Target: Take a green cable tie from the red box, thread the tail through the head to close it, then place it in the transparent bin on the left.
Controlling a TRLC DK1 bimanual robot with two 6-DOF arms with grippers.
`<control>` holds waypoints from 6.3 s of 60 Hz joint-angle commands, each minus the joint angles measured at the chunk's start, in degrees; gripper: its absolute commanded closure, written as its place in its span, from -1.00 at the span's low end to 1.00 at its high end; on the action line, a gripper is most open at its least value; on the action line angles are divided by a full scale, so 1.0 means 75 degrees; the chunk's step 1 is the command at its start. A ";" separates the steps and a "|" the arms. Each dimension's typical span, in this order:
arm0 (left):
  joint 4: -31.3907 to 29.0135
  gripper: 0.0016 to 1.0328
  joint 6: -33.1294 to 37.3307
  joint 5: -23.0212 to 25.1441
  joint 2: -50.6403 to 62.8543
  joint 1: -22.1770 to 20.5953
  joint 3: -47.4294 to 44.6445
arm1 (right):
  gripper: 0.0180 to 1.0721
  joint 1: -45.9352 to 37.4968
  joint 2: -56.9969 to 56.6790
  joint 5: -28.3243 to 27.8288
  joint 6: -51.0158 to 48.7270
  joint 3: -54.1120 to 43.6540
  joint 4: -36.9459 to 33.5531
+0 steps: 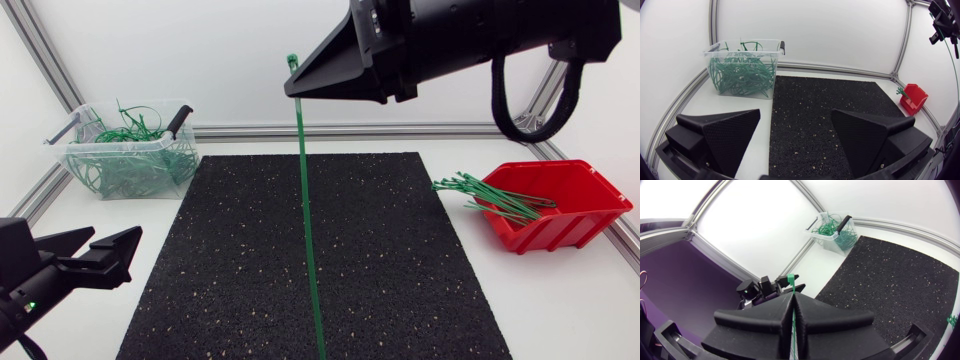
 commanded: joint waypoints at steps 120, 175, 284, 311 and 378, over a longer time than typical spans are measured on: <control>-0.0228 -0.93 -0.2079 -0.2842 0.5475 -0.6697 0.4928 | 0.89 0.1525 0.1893 0.7046 0.3420 0.1985 -0.2303; 0.1085 -0.50 -0.1458 -0.3967 0.7139 -0.7013 0.5092 | 0.89 0.1666 0.2092 0.7011 0.3385 0.2067 -0.2326; 0.1788 0.92 -0.1493 -0.2948 0.6073 -0.6298 0.3662 | 0.63 -0.0092 0.0206 0.4574 0.1076 0.0368 -0.0627; 0.2058 0.92 -0.1505 -0.2139 0.5241 -0.6005 0.2971 | 0.62 -0.0983 -0.0240 0.2031 0.0232 -0.0605 0.0627; 0.3511 0.92 -0.2607 0.2091 0.4807 -0.3978 0.2443 | -0.53 -0.0912 0.1284 -0.2246 -0.3822 -0.2351 0.1190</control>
